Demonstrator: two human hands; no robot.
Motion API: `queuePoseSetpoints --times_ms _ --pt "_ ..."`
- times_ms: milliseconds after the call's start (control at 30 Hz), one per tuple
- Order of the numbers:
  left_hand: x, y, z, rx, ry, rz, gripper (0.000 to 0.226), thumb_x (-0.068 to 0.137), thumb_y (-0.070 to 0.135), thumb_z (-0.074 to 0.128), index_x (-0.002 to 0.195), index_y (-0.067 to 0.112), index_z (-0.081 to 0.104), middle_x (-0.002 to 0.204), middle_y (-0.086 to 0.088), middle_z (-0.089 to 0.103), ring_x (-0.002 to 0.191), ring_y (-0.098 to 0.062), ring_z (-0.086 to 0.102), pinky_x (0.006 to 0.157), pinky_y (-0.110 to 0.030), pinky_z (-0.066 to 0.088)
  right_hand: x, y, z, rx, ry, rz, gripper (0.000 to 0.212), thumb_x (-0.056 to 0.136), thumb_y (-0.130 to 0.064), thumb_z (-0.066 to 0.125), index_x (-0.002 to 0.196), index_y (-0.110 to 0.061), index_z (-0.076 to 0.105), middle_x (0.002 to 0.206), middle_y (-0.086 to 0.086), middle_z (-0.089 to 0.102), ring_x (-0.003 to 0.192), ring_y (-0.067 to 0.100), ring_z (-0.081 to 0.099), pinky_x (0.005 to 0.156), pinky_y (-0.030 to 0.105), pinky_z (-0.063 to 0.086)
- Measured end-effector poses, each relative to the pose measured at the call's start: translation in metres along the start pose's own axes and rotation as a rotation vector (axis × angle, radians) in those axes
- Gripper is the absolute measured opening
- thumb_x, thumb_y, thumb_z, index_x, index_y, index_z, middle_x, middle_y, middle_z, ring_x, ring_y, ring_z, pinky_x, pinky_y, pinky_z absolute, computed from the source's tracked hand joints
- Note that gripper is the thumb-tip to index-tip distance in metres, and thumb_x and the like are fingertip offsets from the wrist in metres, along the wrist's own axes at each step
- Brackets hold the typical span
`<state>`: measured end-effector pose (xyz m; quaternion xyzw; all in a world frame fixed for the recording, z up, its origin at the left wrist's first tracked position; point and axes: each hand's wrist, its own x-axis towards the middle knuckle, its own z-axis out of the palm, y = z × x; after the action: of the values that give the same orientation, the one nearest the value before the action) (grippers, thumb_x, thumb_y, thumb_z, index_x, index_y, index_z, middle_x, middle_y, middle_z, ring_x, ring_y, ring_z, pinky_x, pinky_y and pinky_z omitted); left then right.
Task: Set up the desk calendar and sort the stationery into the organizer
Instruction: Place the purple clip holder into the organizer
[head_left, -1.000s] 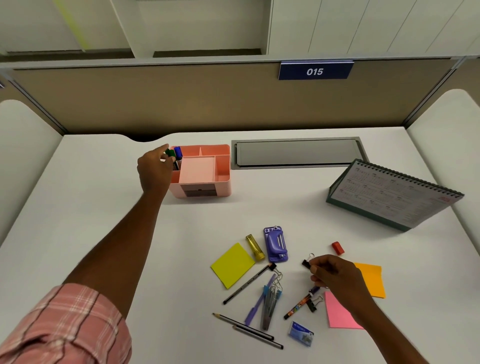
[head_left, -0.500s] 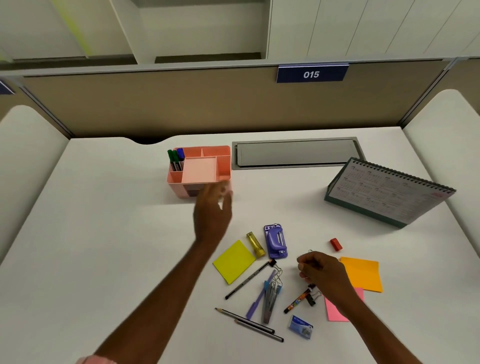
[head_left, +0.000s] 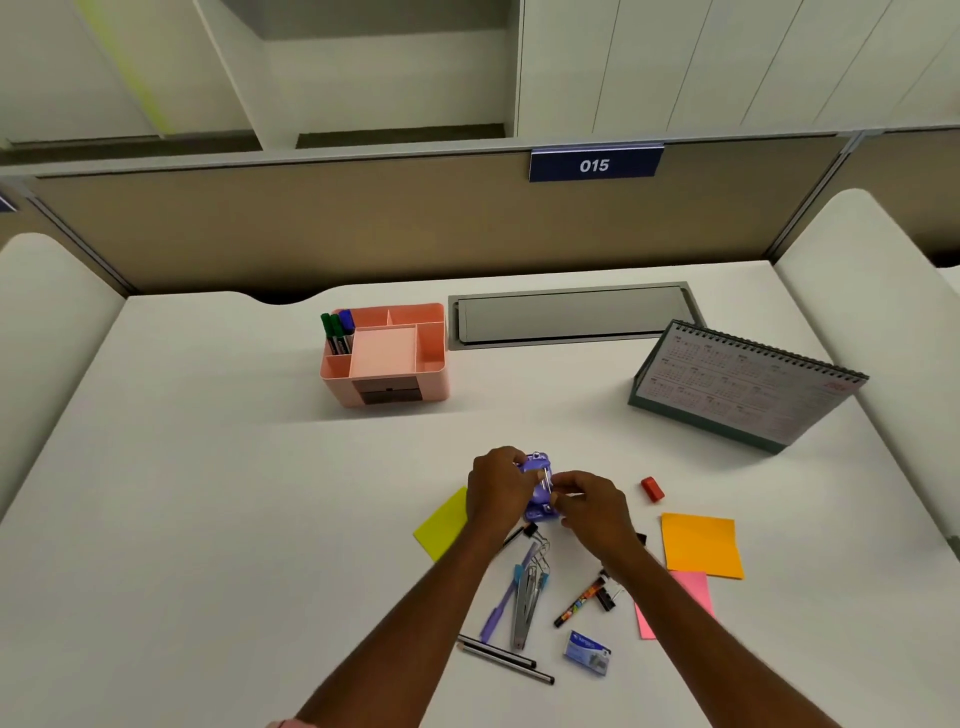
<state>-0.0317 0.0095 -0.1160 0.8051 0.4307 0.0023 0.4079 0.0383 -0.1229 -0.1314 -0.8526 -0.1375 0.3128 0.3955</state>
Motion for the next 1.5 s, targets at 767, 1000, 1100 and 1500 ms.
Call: queuePoseSetpoints --times_ms 767,1000,1100,1500 --pt "0.021 0.016 -0.112 -0.399 0.168 0.305 0.024 0.089 -0.004 0.066 0.1 0.013 0.079 0.095 0.006 0.078 0.086 -0.002 0.071 0.077 -0.017 0.057 0.02 -0.129 -0.034 0.244 -0.123 -0.371 0.017 0.094 -0.024 0.073 0.111 -0.021 0.074 0.099 -0.002 0.079 0.083 0.018 0.077 0.081 0.041 0.064" --pt "0.059 0.013 -0.162 -0.416 0.262 0.33 0.027 0.096 0.0 0.063 0.116 0.013 0.077 0.105 0.003 0.077 0.093 0.003 0.07 0.082 -0.01 0.053 0.047 -0.191 -0.012 0.22 -0.166 -0.452 0.04 0.082 -0.019 0.085 0.115 -0.018 0.062 0.121 0.003 0.071 0.086 0.023 0.077 0.081 0.046 0.065" --pt "0.072 0.007 -0.172 -0.446 0.263 0.339 0.028 0.098 0.002 0.064 0.121 0.011 0.075 0.113 -0.001 0.077 0.103 -0.011 0.072 0.092 -0.025 0.059 0.061 -0.205 -0.002 0.204 -0.184 -0.46 0.054 0.078 -0.019 0.088 0.124 -0.018 0.06 0.127 0.005 0.069 0.093 0.022 0.076 0.081 0.046 0.065" --pt "0.111 -0.003 -0.187 -0.493 0.273 0.291 0.032 0.099 0.008 0.064 0.13 0.011 0.07 0.126 -0.002 0.072 0.116 -0.015 0.068 0.104 -0.036 0.055 0.093 -0.228 0.035 0.1 -0.052 -0.553 0.06 0.072 -0.014 0.093 0.124 -0.016 0.064 0.11 -0.009 0.068 0.081 0.016 0.076 0.077 0.028 0.062"
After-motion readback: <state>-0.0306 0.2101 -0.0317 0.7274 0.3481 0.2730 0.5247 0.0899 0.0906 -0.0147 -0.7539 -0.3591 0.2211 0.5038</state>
